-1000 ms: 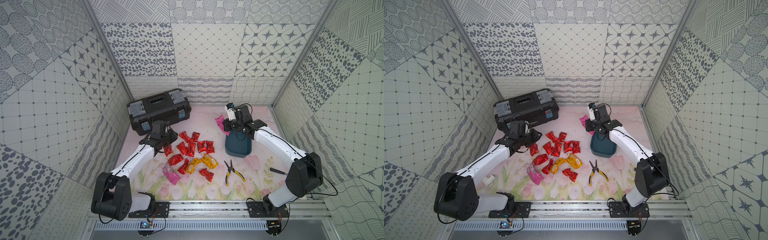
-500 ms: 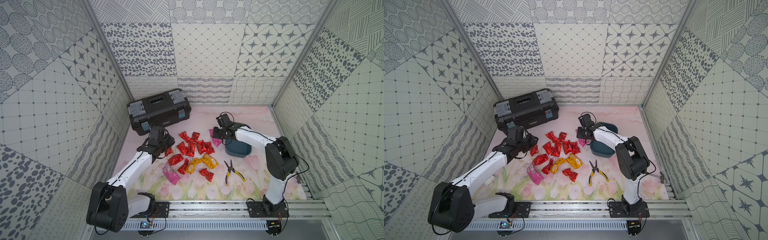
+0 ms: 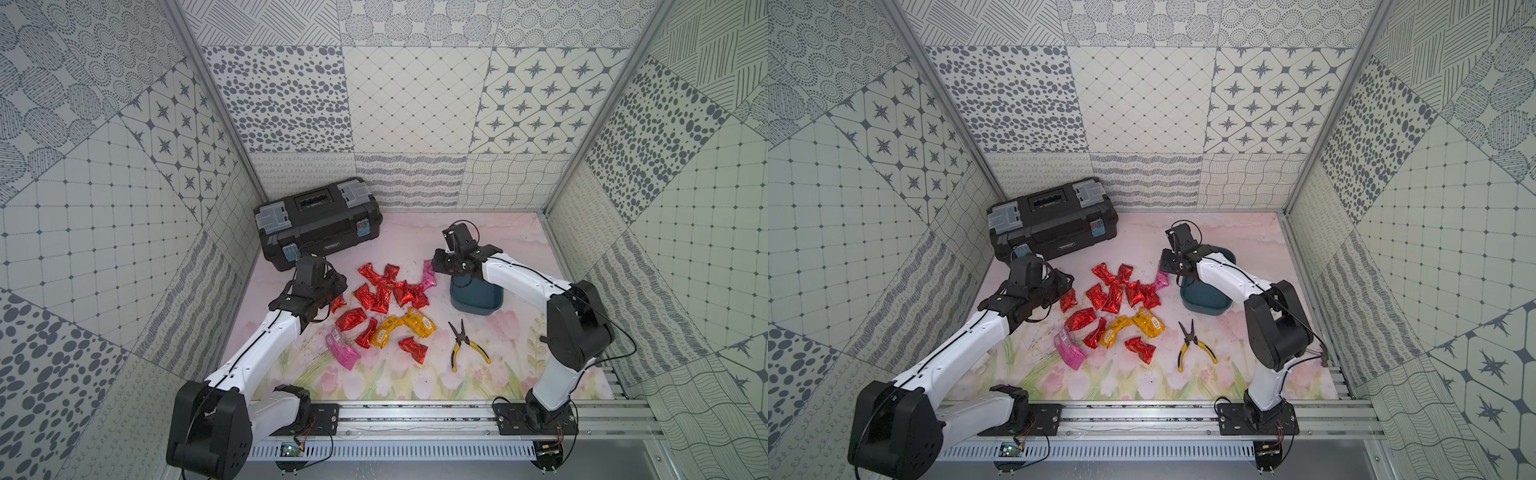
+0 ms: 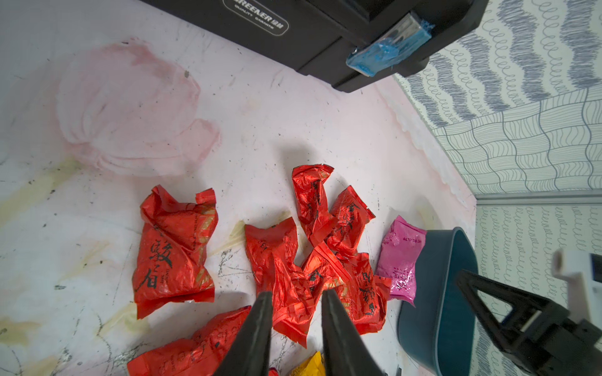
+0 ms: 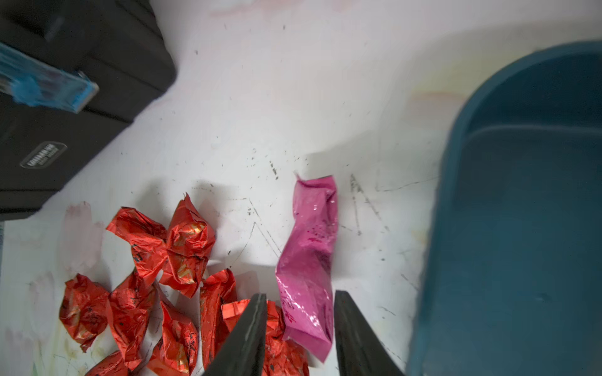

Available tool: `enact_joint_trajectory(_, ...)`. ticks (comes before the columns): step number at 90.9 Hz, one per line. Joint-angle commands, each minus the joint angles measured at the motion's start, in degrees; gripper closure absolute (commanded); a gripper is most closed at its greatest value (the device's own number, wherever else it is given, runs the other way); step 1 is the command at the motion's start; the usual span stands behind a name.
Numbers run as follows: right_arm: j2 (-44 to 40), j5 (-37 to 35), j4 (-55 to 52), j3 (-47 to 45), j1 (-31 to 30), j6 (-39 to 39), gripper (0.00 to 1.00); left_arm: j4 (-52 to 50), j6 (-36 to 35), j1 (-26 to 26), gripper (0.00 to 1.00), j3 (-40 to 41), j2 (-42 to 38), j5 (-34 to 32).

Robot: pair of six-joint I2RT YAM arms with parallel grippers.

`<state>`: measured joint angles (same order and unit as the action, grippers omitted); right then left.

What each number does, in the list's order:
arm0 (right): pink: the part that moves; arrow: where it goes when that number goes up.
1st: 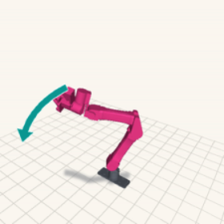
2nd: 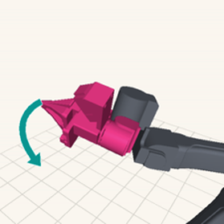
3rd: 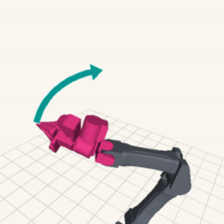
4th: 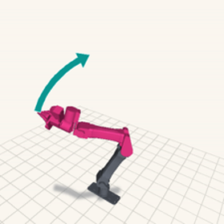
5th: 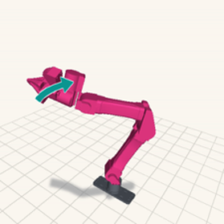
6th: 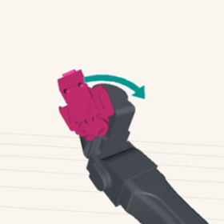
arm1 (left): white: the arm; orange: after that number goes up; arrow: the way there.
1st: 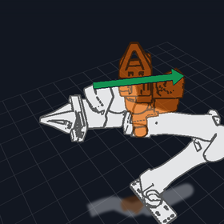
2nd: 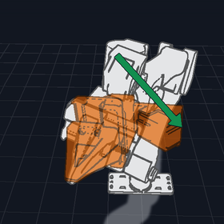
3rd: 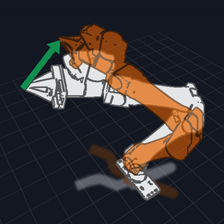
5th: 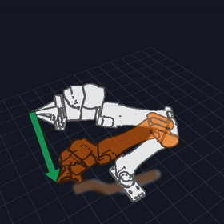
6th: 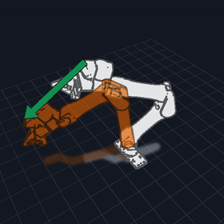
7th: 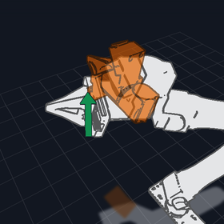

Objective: Take the tea bags out of the storage box
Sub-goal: Place the tea bag at the center of the board, then adjust the storage box at the center of the board.

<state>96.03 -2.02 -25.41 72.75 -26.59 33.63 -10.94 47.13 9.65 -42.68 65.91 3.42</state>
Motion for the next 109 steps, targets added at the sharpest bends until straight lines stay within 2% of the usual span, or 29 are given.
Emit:
enact_joint_trajectory(1, -9.22, -2.19, -0.66, -4.59, 7.63, -3.34, 0.56, 0.85, -3.36, -0.08, 0.69, 0.41, -1.87, 4.01)
enact_joint_trajectory(12, -13.80, -4.75, -1.74, -10.83, 14.93, -6.28, 0.47, 1.12, -3.88, -0.11, 0.69, 1.22, -2.99, 4.96)
enact_joint_trajectory(22, -13.15, -4.28, -2.16, -14.18, 20.31, -8.49, 0.44, 1.27, -3.37, -0.14, 0.68, 1.91, -3.31, 5.90)
enact_joint_trajectory(41, -6.95, -0.44, -2.10, -15.53, 22.44, -10.46, 0.45, 1.48, -2.23, -0.09, 0.68, 3.21, -3.18, 6.02)
enact_joint_trajectory(56, -2.30, 0.49, -0.70, -15.48, 22.52, -10.75, 0.56, 1.49, -1.40, -0.16, 0.68, 2.68, -2.92, 5.98)
enact_joint_trajectory(82, -3.91, 0.18, 2.20, -16.76, 22.41, -12.80, 0.93, 0.49, -1.65, -0.15, 0.69, 1.89, -2.18, 4.08)
enact_joint_trajectory(93, -6.80, -1.16, 3.31, -18.09, 22.07, -14.06, 1.00, 0.48, -1.62, -0.13, 0.69, 1.83, -1.59, 3.63)
enact_joint_trajectory(109, -15.19, -5.99, 9.77, -22.38, 18.89, -17.30, 1.00, 0.19, -1.71, -0.16, 0.69, 1.32, -1.47, 3.07)
